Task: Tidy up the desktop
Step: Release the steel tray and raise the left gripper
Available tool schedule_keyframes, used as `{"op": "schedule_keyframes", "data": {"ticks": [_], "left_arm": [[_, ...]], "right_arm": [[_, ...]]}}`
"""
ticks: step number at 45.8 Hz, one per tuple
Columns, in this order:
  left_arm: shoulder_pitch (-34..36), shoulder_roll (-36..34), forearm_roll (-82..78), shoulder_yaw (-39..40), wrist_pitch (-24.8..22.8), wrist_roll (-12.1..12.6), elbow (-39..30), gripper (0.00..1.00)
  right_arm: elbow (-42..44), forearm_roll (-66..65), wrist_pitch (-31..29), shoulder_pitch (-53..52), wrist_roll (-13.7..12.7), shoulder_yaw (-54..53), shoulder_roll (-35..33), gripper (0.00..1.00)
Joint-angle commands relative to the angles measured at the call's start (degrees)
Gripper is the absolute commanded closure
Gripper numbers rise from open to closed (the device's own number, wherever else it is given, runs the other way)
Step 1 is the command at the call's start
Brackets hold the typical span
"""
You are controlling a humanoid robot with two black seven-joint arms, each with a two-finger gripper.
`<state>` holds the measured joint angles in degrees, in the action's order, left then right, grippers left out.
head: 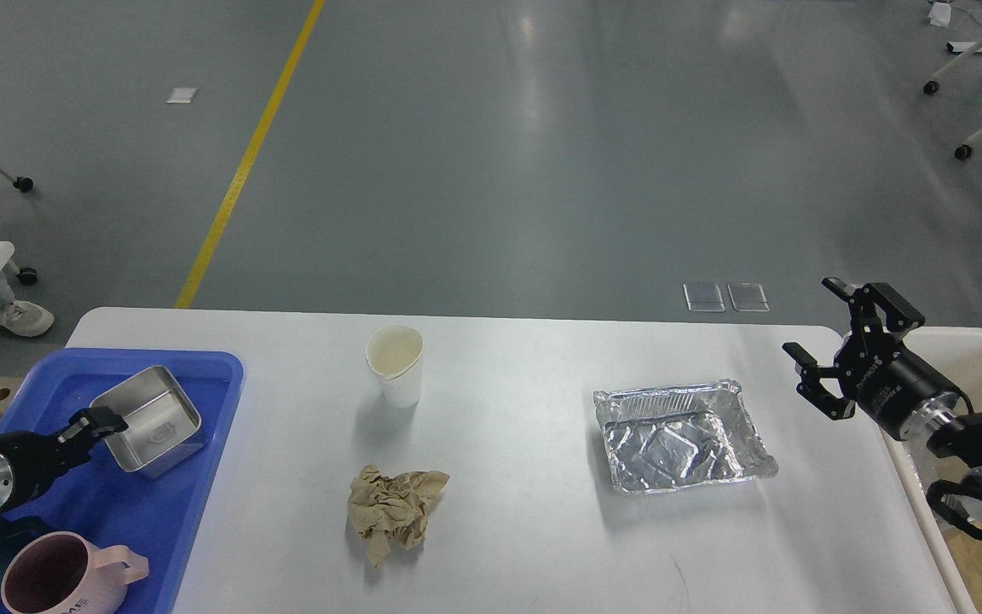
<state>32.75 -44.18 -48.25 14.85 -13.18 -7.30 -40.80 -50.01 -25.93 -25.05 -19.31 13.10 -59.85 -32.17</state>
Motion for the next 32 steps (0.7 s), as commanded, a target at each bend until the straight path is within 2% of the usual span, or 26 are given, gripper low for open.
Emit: {"op": "schedule_keyframes", "data": {"ticks": [1, 4, 10, 15, 19, 22, 26, 32], "left_arm": [[1.1, -1.3, 0.4, 0.9, -0.6, -0.6, -0.2, 0.12], [1.3, -2.7, 1.2, 2.6, -0.9, -0.6, -0.9, 0.06], [3.0, -3.9, 2.1, 7.6, -3.8, -0.5, -1.6, 0.04], [8.6, -5.0, 2.1, 10.4, -10.1, 0.4, -2.1, 0.04], [14.8, -5.3, 2.2, 10.6, -12.8, 1.0, -2.2, 0.04], [19.7, -5.0, 2.2, 10.5, -13.4, 2.3, -2.2, 0.04], [27.4, -3.8, 2.2, 10.8, -13.7, 6.1, -2.2, 0.04], [32.2, 1.4, 4.5, 12.9, -12.3, 6.7, -2.1, 0.04]], "right_arm": [[0.0, 0.0, 0.0, -0.1, 0.0, 0.0, 0.0, 0.0], [0.0, 0.0, 0.0, -0.1, 0.0, 0.0, 0.0, 0.0], [0.0, 0.0, 0.1, -0.3, 0.0, 0.0, 0.0, 0.0], [0.0, 0.0, 0.2, -0.3, 0.0, 0.0, 0.0, 0.0], [0.0, 0.0, 0.2, -0.3, 0.0, 0.0, 0.0, 0.0], [0.0, 0.0, 0.2, -0.4, 0.0, 0.0, 0.0, 0.0], [0.0, 0.0, 0.4, -0.6, 0.0, 0.0, 0.0, 0.0], [0.0, 0.0, 0.4, -0.6, 0.0, 0.0, 0.1, 0.0]]}}
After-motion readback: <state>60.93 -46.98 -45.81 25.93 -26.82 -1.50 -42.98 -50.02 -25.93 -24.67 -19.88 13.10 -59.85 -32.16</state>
